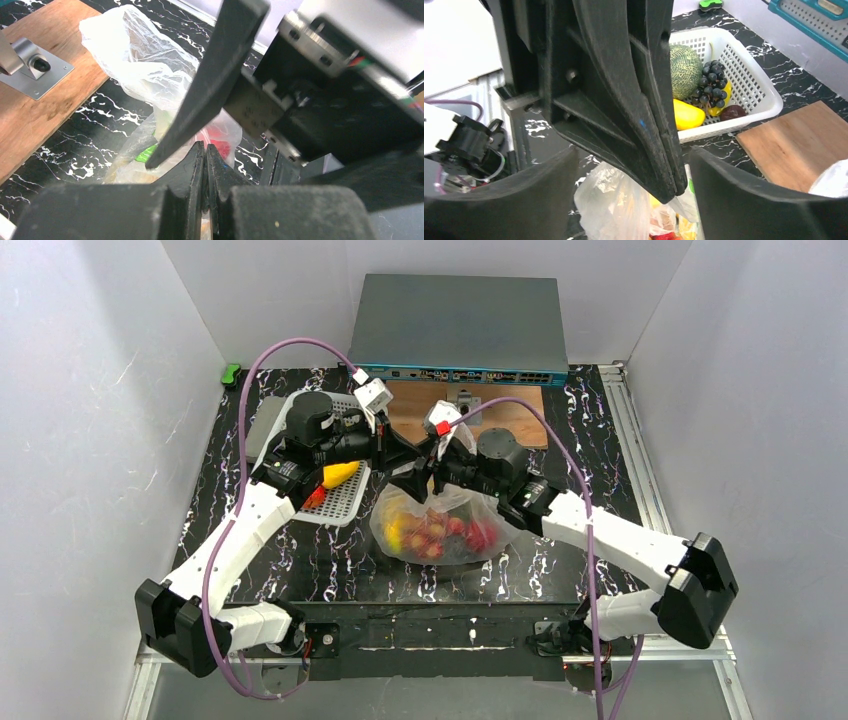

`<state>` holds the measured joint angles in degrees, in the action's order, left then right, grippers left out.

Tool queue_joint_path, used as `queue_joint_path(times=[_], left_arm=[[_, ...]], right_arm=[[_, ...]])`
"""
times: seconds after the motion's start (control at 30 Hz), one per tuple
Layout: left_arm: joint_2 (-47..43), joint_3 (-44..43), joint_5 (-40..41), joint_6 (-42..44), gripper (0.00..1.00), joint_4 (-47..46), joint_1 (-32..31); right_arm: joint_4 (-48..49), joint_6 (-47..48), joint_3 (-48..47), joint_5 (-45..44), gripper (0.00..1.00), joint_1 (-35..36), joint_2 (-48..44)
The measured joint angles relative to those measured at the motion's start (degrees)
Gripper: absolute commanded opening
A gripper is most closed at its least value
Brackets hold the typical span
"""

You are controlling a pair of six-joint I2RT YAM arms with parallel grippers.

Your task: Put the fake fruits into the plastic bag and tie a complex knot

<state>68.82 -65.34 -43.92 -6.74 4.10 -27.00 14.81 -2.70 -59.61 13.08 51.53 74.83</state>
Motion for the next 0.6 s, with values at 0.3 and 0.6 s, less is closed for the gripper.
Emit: queue_joint_path(times=[0.3, 0.6], left_arm=[[0.0, -0.9, 0.9, -4.0, 0.00, 0.7, 1.3], [0.3, -4.2, 0.9, -4.9, 0.00, 4.0, 5.7]], right_arm=[[9.8, 1.5, 11.9, -0.4, 0.38, 0.0, 5.1], [17.0, 2.7, 16.4, -0.3, 0.30, 0.0, 12.4]])
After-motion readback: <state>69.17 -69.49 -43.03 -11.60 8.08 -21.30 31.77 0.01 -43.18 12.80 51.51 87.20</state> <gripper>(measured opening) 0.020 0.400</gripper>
